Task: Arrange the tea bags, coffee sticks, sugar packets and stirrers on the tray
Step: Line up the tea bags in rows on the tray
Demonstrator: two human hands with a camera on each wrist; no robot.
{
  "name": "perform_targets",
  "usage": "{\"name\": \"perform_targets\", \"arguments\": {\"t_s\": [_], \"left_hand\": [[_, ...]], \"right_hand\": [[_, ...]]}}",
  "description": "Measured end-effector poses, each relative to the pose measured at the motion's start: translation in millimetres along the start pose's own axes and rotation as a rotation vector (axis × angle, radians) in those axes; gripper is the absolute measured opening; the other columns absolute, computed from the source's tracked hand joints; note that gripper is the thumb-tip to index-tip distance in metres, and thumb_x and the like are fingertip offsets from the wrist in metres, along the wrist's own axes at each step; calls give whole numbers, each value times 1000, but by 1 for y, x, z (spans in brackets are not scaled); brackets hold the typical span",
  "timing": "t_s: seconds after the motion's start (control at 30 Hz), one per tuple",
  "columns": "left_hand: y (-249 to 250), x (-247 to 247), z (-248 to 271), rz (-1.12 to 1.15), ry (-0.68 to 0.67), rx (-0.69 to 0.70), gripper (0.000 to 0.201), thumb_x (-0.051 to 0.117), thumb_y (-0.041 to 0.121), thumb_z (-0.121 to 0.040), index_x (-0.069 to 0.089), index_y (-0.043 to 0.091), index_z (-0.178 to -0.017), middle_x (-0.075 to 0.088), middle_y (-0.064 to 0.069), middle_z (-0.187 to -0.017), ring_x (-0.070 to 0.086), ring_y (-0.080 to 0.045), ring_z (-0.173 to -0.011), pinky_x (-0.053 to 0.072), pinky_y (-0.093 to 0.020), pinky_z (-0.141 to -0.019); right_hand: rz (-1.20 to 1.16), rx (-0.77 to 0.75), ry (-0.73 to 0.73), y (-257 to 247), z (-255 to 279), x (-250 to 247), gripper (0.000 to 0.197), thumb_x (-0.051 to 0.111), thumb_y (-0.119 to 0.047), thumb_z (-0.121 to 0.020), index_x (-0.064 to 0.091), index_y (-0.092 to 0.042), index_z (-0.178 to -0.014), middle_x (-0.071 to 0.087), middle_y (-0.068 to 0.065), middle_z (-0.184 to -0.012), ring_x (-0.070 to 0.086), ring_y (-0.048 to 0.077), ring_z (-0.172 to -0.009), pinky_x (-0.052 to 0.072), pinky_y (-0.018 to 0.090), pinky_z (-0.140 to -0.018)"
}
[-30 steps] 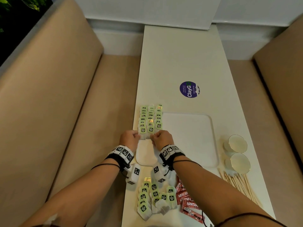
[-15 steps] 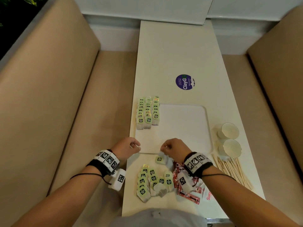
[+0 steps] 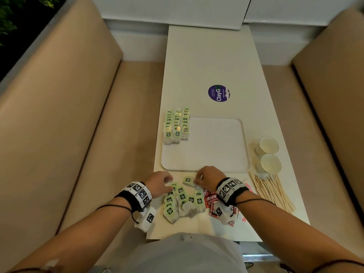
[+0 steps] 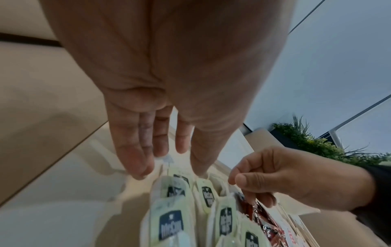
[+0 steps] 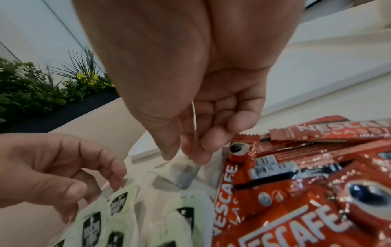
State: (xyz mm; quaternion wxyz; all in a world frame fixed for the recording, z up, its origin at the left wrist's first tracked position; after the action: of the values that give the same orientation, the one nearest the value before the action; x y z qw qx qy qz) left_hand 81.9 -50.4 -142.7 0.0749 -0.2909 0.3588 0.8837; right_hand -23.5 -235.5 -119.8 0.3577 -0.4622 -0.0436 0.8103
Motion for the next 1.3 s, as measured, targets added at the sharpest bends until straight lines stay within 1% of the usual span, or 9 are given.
{"name": "perform_targets", "arguments": {"t_s": [0.2,0.43,0.63,0.8,0.97,1.03,1.1,1.2,1.3], "left_hand": [[7,9,6,22,15,-2,49,80,26,-82,59,22,-126,58,4,-120,60,-13,-97,52,-31,-92],[4,16,10,57,-18,-53,63,82,21,-77,52,21,-132,56,7,-104,57,-11,-86,52,-28,-83],[5,27,10,-35,-65,-67,62,83,24,-79,53,19,-133,57,-1,-118,58,-17,-104,51,-29,-91],[-1,23,13,-33,-58,-78,49,84,24,-77,55,22,-116,54,8,-92,55,-12,-84,48,-26,-78],[-7,22,14,23,-41,-83,31,82,18,-80,60,19,-102,58,8,-79,55,-8,-70,46,-23,-71],[-6,20,15,28,-17,-77,19,81,17,-81,63,21,-82,57,10,-66,51,-6,-59,45,-24,-67],[-4,17,15,44,14,-61,35,81,17,-81,54,23,-59,50,10,-53,44,-8,-51,42,-24,-63],[-8,16,17,62,29,-68,44,80,19,-80,48,20,-50,43,10,-48,38,-12,-50,37,-24,-58],[-9,18,18,59,25,-57,49,78,24,-82,42,20,-48,35,9,-47,32,-15,-49,31,-26,-56]], "right_hand": [[35,31,5,-10,2,-2,42,66,-47,-93,66,-19,-125,68,0,-118,63,18,-106,52,31,-91],[64,-13,-105,-21,6,21,32,77,-38,-86,69,-17,-109,70,-1,-105,66,17,-94,57,34,-87],[100,-54,-58,-25,12,18,18,72,-34,-87,69,-17,-94,66,-4,-92,64,18,-86,53,30,-75],[-127,-49,40,-21,21,-4,20,73,-28,-88,65,-11,-82,65,0,-77,55,12,-67,50,28,-69],[-186,-138,-69,-32,32,8,25,77,-35,-85,60,-18,-78,70,9,-89,58,15,-75,54,36,-77],[-148,-145,-119,-38,34,19,17,76,-34,-86,62,-24,-87,68,0,-89,62,16,-81,52,29,-72],[-98,-145,-166,-43,34,29,29,75,-32,-87,64,-25,-113,68,-7,-96,63,12,-85,47,21,-70],[-43,-124,-212,-44,28,42,58,76,-33,-86,56,-20,-138,68,-3,-107,62,13,-92,50,26,-84],[-5,-97,-219,-48,22,44,59,75,-36,-85,57,-18,-138,70,1,-115,64,17,-102,50,28,-87]]}}
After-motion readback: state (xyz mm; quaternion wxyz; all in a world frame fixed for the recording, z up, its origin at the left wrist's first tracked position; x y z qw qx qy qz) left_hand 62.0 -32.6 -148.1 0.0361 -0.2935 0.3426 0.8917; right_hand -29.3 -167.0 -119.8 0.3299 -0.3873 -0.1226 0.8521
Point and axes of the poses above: each hand's wrist, its own z-axis away from the middle knuckle, its own x-axis out of the palm, y = z × x, the point moved 8 cm from there along -z, towards the middle knuckle
